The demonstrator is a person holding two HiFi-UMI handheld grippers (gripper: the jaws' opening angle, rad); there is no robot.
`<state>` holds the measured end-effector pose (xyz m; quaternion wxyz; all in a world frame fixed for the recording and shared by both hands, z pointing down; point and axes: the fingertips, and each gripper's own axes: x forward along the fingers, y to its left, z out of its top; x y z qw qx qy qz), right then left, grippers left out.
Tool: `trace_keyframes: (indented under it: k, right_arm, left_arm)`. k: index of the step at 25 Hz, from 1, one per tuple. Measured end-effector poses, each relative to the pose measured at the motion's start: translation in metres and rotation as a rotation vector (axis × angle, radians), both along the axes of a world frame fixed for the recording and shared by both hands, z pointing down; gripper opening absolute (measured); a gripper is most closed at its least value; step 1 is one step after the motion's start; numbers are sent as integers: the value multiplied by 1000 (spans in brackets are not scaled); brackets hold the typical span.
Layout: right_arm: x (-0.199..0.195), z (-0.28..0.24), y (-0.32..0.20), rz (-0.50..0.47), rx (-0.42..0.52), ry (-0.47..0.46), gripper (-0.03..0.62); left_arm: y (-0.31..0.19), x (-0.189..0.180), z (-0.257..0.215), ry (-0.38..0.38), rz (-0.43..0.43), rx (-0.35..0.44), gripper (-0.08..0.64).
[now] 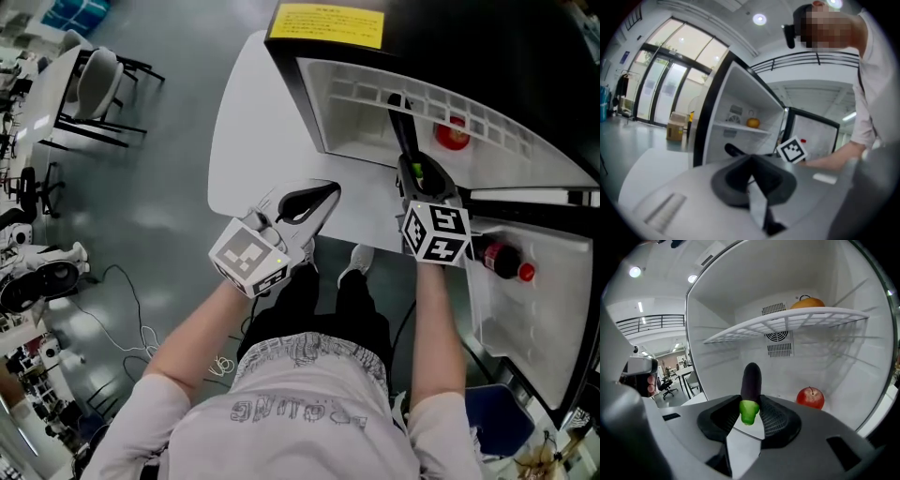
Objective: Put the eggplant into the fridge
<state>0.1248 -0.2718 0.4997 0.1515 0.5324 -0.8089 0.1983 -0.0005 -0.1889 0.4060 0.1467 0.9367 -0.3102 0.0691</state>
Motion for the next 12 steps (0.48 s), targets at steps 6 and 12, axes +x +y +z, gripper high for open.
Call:
trace_keyframes:
  k: [6,12]
  right_arm:
    - [-6,15,-13,53,-2,12,127]
    - [-12,33,-25,83,0,19,127]
  left_arm:
    - [-1,-9,0,-10,31,0,6]
    - [1,-18,3,-32,42,-5,6]
